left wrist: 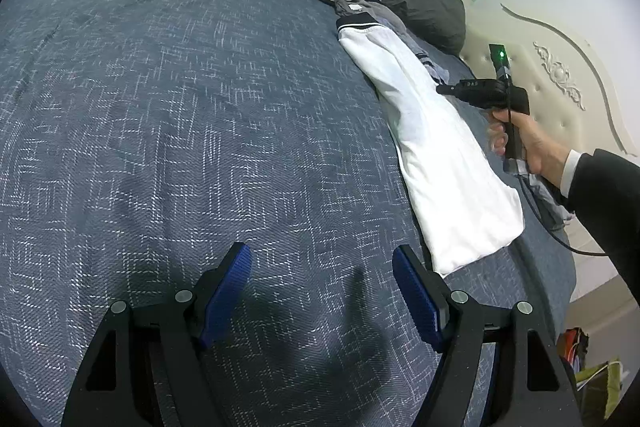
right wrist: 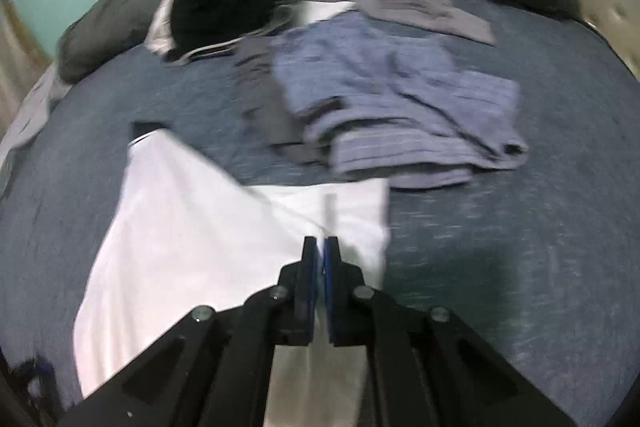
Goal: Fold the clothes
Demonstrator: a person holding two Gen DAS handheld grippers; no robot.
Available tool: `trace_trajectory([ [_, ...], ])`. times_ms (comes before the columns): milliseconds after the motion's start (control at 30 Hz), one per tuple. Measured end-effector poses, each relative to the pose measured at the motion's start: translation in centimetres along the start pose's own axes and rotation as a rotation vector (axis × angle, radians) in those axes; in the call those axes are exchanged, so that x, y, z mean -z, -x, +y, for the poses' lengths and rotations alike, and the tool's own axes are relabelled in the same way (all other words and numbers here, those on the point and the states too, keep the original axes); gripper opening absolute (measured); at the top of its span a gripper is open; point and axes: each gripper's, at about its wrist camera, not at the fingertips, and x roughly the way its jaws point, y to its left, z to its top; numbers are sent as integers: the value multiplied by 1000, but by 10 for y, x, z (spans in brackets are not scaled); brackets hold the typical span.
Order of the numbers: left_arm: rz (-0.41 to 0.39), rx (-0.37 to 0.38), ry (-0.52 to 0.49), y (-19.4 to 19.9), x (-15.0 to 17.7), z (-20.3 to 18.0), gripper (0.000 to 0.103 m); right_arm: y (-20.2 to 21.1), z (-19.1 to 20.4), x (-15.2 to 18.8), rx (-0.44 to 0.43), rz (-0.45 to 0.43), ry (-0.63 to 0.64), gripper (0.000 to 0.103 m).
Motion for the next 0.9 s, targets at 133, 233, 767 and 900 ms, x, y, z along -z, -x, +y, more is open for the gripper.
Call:
trace_trajectory([
  [133, 0, 1, -1, 0, 0, -1, 77, -4, -4, 2, 37, 21, -18, 3],
  [233, 1, 2, -2, 0, 1, -1, 77, -13, -7, 4, 7, 71, -41, 5],
  [767, -6, 8, -25, 4, 0, -12, 77, 41, -27, 55, -186, 42, -133, 13],
  [900, -4, 5, -22, 3, 0, -10, 77, 39, -29, 57, -155, 22, -140, 2],
])
